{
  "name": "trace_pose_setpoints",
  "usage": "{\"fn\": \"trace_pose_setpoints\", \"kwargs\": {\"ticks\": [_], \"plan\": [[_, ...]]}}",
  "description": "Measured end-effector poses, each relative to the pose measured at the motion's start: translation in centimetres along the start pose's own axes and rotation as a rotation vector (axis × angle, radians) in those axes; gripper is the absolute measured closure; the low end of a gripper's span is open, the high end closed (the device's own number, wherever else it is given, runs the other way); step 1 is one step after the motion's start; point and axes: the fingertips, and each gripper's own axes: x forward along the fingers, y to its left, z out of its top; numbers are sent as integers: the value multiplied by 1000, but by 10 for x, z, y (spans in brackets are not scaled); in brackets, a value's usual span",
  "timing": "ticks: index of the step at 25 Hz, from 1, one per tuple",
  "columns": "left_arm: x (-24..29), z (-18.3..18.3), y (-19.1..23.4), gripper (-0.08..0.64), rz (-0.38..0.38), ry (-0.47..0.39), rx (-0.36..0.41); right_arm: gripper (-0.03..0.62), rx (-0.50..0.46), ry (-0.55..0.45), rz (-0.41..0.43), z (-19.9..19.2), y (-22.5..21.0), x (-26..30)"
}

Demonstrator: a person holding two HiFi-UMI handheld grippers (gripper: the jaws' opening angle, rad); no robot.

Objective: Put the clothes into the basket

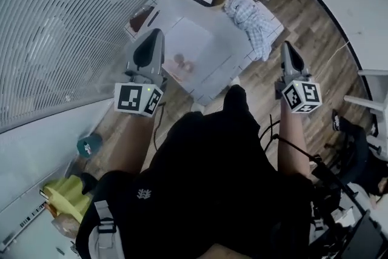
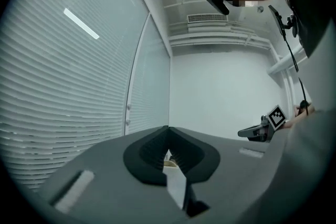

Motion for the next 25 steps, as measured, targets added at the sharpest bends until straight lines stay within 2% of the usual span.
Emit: {"fn": "trace_pose_setpoints", "kwargs": {"ticks": [7, 14, 20, 25], "plan": [[6, -1, 10, 554, 260, 44, 4, 591, -37, 56, 250, 5, -17, 114], [4, 4, -5, 554, 477, 62, 21, 591, -127, 100, 465, 4, -13, 174], [-3, -5, -28, 554, 584, 90, 20, 591, -121, 177, 560, -25, -16, 197], [-4, -17, -26, 554, 597, 118, 12, 591, -132, 207, 568, -39, -14, 205]]}}
